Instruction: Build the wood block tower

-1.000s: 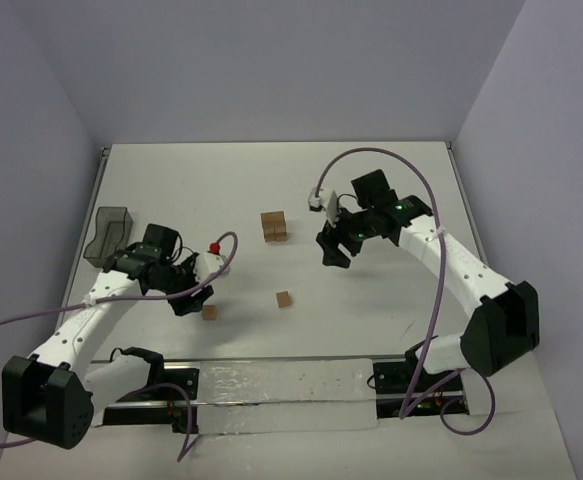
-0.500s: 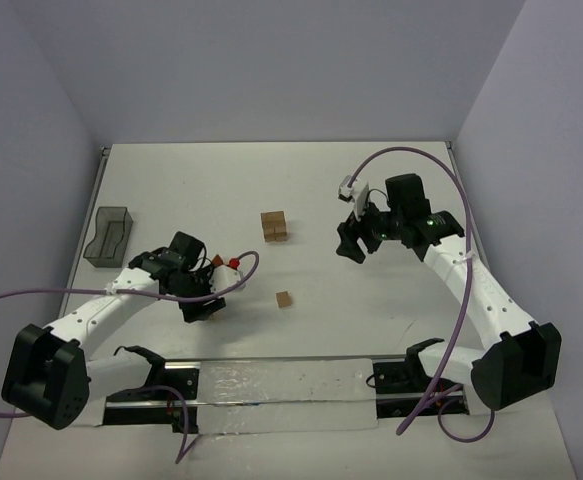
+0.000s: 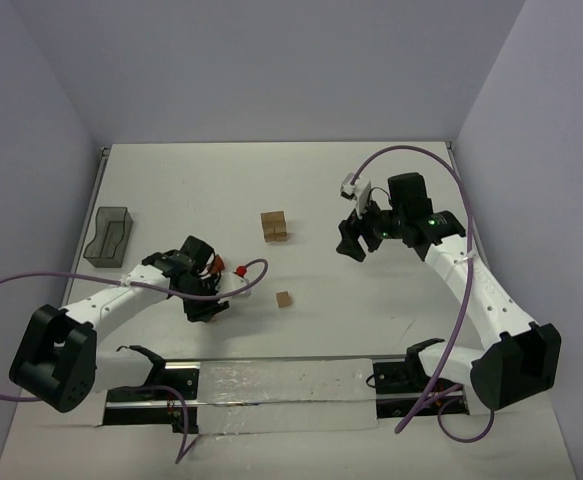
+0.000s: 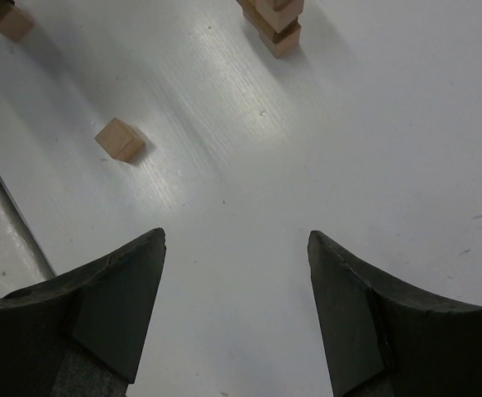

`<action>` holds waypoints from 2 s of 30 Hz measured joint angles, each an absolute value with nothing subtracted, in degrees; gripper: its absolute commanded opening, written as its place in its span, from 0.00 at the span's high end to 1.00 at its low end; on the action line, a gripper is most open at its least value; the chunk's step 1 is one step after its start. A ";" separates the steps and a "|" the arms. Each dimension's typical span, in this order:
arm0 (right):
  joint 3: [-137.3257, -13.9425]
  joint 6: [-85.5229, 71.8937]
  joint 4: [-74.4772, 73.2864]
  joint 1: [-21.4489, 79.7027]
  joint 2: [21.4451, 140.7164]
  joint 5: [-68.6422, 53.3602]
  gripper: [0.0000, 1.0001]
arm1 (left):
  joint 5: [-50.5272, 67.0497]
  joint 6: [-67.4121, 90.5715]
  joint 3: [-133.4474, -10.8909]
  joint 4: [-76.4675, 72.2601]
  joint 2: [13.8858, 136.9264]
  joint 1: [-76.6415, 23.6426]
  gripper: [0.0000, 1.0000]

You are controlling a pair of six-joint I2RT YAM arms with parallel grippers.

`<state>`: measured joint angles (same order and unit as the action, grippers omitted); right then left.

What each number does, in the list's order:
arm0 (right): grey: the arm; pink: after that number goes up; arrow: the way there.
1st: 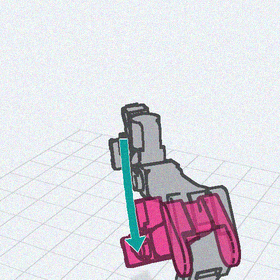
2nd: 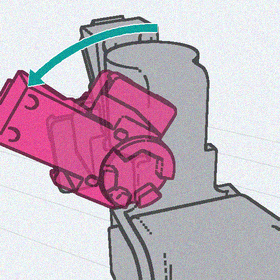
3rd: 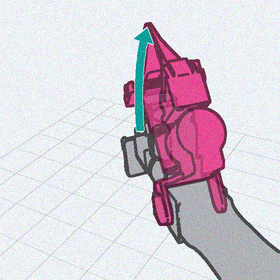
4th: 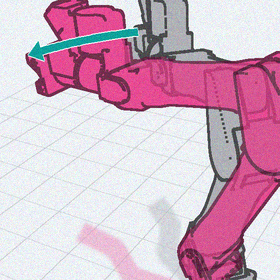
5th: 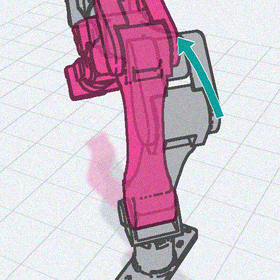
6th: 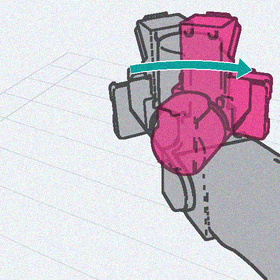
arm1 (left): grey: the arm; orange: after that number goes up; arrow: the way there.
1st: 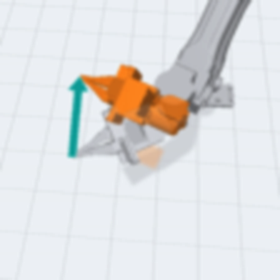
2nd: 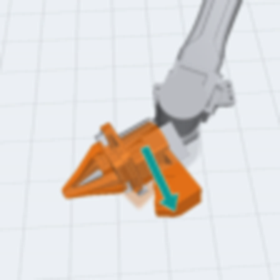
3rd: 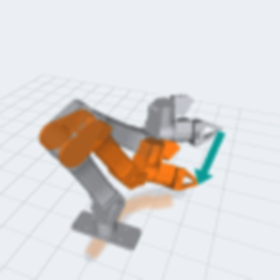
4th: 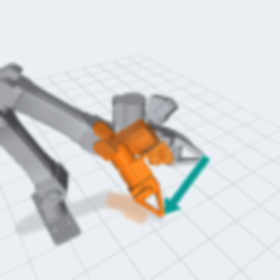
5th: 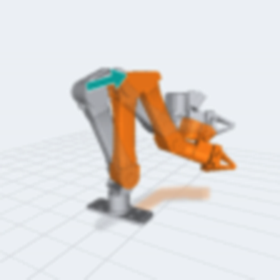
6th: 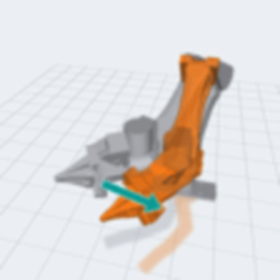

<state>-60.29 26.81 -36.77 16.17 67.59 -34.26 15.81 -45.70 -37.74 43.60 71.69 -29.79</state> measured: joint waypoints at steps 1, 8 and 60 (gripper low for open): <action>-60.29 26.81 -36.77 16.09 67.59 -34.32 0.23 | 15.79 -45.59 -37.77 43.54 71.84 -30.02 0.72; -60.29 26.58 -36.53 15.82 67.59 -34.63 0.23 | 15.87 -43.18 -40.14 42.93 74.50 -34.80 0.77; -56.64 25.34 -33.65 13.56 66.43 -36.08 0.23 | 16.93 -26.17 -62.66 32.91 99.48 -52.73 0.70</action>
